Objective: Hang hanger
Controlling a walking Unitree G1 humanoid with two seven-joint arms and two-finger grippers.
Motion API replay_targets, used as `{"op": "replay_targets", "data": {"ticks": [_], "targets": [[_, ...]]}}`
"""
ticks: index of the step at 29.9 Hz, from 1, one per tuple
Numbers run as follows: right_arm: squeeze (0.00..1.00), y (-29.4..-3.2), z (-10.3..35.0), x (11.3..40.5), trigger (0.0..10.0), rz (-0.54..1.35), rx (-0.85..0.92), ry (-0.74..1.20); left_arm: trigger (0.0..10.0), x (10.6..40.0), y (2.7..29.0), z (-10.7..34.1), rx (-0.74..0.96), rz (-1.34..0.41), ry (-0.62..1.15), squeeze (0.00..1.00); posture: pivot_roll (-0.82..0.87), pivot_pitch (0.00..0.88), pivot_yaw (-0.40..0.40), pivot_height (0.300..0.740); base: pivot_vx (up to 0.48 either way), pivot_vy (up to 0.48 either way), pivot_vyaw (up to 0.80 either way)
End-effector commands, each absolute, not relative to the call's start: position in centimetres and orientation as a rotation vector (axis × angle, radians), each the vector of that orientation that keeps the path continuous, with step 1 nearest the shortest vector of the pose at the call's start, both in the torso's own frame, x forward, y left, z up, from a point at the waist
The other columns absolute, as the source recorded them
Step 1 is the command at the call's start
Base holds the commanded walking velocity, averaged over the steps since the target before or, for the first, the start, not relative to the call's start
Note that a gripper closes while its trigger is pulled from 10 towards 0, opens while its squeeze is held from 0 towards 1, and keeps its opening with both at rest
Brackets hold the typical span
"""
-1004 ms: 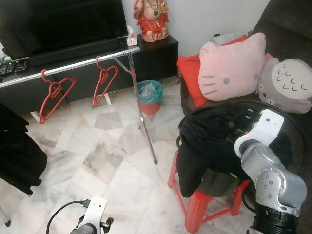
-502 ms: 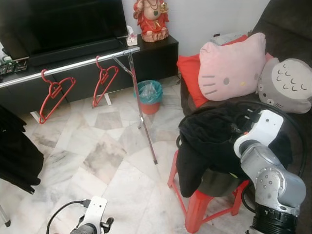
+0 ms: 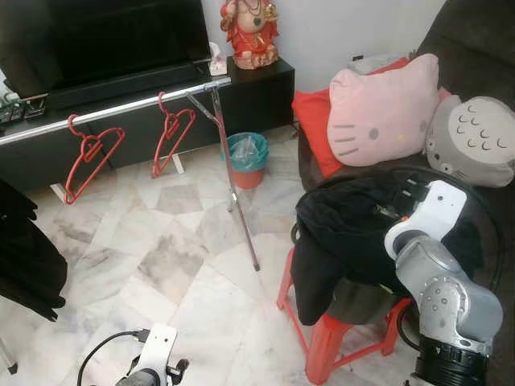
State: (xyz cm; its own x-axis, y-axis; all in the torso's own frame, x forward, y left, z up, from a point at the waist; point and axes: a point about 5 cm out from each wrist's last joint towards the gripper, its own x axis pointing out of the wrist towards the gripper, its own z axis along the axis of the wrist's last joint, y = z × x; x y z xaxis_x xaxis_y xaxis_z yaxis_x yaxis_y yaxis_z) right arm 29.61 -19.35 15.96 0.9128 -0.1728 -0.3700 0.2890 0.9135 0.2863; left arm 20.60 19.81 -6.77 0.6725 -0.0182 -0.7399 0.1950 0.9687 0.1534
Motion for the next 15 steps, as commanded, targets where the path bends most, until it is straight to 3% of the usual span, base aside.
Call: {"op": "replay_targets", "data": {"ticks": [1, 15], "targets": [[0.00, -18.6, 15.6, 29.7, 0.0, -0.211, 0.334, 0.361, 10.0, 20.6, 20.2, -6.8, 0.235, -0.118, 0.834, 0.00, -0.10, 0.000, 0.101, 0.740, 0.000, 0.000, 0.00], [0.00, -18.3, 17.5, 30.2, 0.0, -0.184, 0.277, 0.246, 10.0, 20.4, 20.4, -6.8, 0.233, -0.111, 0.839, 0.00, -0.09, 0.000, 0.100, 0.740, 0.000, 0.000, 0.00]]}}
